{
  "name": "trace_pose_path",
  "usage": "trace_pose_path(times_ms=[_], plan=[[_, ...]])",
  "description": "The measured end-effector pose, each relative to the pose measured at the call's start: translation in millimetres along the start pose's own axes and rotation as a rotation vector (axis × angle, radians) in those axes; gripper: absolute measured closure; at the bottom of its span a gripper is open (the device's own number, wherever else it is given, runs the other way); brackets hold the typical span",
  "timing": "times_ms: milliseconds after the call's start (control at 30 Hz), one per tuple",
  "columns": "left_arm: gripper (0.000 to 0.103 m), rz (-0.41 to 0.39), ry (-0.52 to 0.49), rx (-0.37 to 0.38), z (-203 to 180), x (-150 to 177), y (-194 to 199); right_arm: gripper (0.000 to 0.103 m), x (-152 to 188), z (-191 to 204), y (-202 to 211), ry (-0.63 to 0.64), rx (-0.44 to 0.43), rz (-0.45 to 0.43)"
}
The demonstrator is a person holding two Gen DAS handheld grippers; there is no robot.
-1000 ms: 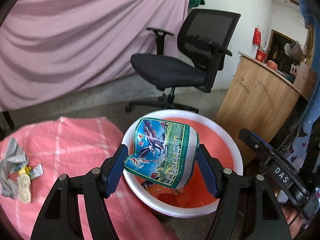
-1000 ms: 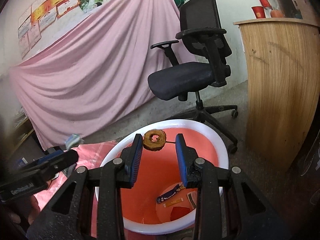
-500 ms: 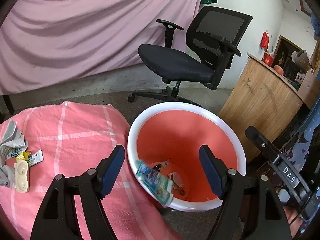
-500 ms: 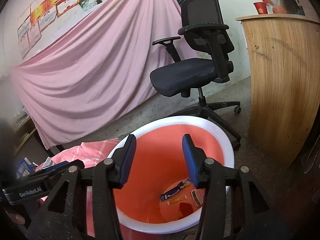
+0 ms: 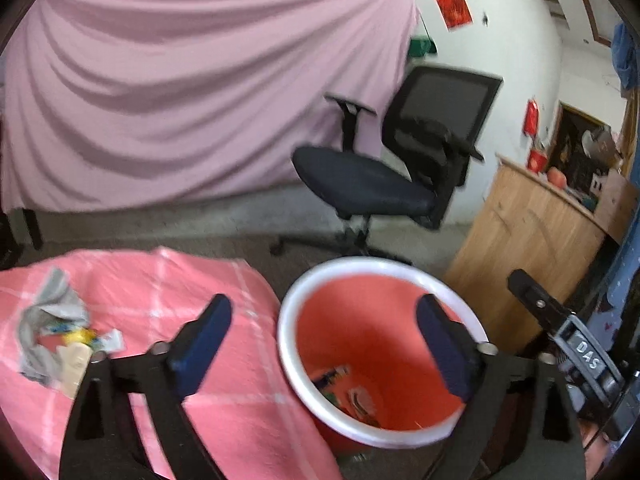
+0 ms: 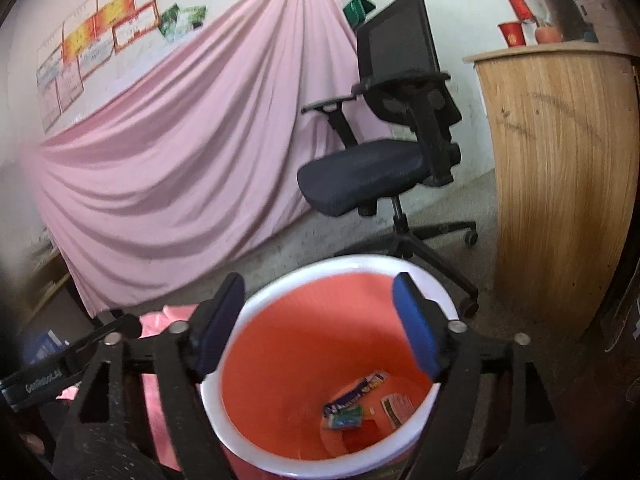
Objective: Collect trash
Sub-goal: 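Move both tools back over the mask and white case on the table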
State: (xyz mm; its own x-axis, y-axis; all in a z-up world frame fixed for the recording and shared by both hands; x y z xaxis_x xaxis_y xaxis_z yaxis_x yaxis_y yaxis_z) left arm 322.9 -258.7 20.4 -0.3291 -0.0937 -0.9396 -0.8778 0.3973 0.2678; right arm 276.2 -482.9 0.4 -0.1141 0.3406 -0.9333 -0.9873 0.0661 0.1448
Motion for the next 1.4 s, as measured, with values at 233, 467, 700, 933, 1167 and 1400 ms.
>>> trace_pose_path(times_ms=[233,467,700,933,1167,1400], plan=[[0.004,-0.175,0.026,-0.093,37,-27,48,0.0,-18,38,15,-0.002,-0.111,-0.13],[0.003,-0.33,0.032,-0.227,82,-45,106,0.0,-27,96,34,0.032,-0.269,-0.245],[0.003,-0.403,-0.021,-0.343,120,-47,150,0.0,-20,152,40,0.103,-0.351,-0.302],[0.003,-0.428,-0.041,-0.425,157,-38,181,0.0,-3,197,39,0.162,-0.412,-0.307],[0.003,-0.393,-0.043,-0.478,197,-22,187,0.0,20,232,26,0.227,-0.455,-0.227],[0.003,-0.286,-0.02,-0.542,228,-2,172,0.0,47,255,4,0.303,-0.462,-0.109]])
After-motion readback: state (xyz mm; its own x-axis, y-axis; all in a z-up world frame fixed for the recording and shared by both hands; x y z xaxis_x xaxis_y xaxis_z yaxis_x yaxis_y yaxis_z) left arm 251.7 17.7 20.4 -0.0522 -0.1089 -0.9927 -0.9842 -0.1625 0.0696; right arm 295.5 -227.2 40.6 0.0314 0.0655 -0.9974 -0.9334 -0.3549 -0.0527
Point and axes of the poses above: each gripper's, at about its wrist camera, not at the fingertips, and y roughly against the way its jaws point, z to its left, x to its underside, the point moved 4 cm from there along -y, roughly the way its jaws point, and after that the axes turned 13 degrees about -z, right-handed, at the moved point
